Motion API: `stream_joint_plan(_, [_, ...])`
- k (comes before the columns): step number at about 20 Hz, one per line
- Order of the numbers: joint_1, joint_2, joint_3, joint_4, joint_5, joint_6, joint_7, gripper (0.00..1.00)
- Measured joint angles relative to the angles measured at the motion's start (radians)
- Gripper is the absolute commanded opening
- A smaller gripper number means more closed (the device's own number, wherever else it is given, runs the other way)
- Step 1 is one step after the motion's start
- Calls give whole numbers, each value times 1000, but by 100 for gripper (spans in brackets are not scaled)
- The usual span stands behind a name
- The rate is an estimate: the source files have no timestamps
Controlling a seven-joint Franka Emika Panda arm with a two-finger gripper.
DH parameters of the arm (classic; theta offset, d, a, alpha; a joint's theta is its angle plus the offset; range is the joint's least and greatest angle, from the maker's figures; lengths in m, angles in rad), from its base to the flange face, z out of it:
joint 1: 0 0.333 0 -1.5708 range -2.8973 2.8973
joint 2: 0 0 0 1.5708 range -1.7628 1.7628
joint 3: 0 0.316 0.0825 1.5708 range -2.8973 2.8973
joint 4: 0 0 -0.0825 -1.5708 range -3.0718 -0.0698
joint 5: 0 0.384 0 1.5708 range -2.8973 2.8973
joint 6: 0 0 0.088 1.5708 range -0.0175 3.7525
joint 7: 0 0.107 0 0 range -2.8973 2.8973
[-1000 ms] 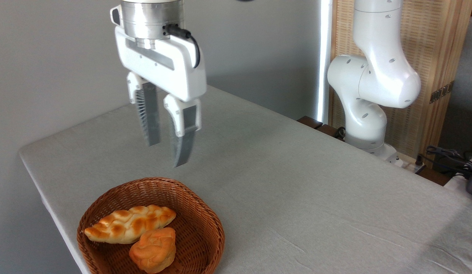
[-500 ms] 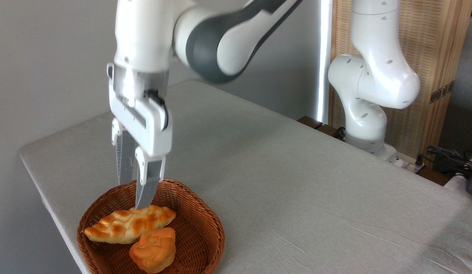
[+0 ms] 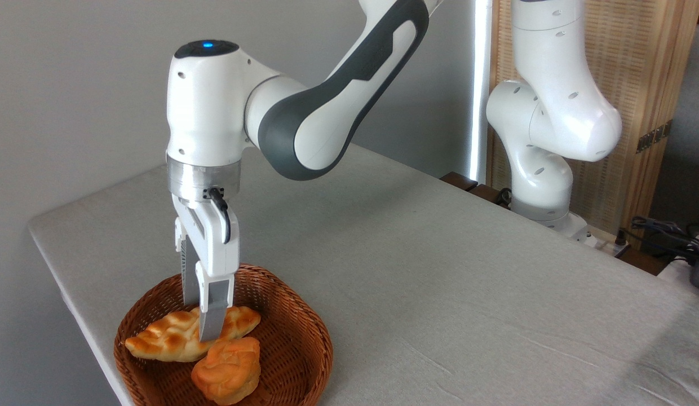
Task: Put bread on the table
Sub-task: 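Close the gripper on the middle of the braided bread roll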
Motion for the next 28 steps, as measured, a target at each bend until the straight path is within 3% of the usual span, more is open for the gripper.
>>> stream_joint_plan(4, [0,12,-2,-1,43,9,1,100])
stream_joint_plan(5, [0,13,-2,-2,44,9,2,86])
stream_joint_plan(6, [0,16,-4,-3,44,10,2,54])
stream_joint_plan(8, [0,20,-9,-3,44,13,2,21])
stream_joint_plan(9, [0,22,-11,-4,45,14,3,12])
stream_joint_plan(15, [7,22,-12,-4,46,15,53,10])
stream_joint_plan(28, [15,19,-13,-3,46,17,55,10])
